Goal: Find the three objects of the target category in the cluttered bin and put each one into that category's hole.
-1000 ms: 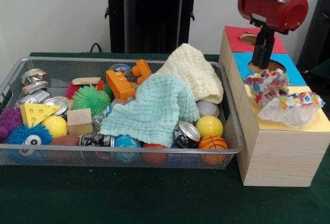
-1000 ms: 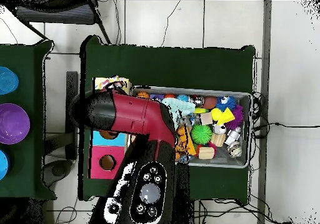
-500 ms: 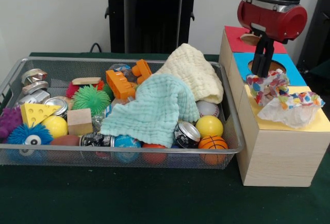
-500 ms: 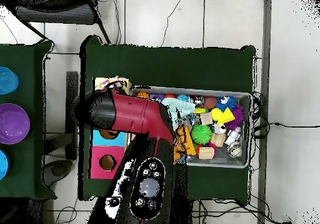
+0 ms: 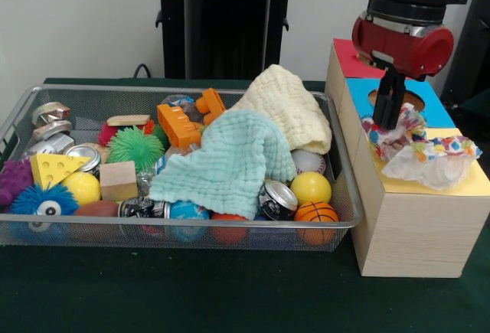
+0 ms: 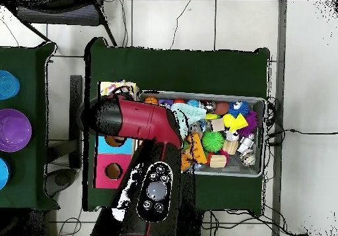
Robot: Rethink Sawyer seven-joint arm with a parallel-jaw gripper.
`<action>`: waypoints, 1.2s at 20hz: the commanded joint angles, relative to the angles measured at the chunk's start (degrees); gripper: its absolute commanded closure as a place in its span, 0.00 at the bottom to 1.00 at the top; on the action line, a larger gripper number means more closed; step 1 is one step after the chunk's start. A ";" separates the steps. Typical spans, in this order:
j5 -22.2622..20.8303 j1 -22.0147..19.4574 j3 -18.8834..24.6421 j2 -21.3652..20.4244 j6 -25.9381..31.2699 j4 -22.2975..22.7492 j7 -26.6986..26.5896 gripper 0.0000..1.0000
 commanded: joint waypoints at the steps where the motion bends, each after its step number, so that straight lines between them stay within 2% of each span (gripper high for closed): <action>1: -1.29 -1.76 6.36 3.59 -2.63 4.95 1.65 1.00; 12: -0.08 -2.40 8.56 3.48 -2.53 3.81 2.27 1.00; 24: -0.22 0.66 5.89 6.12 -3.96 1.03 5.95 1.00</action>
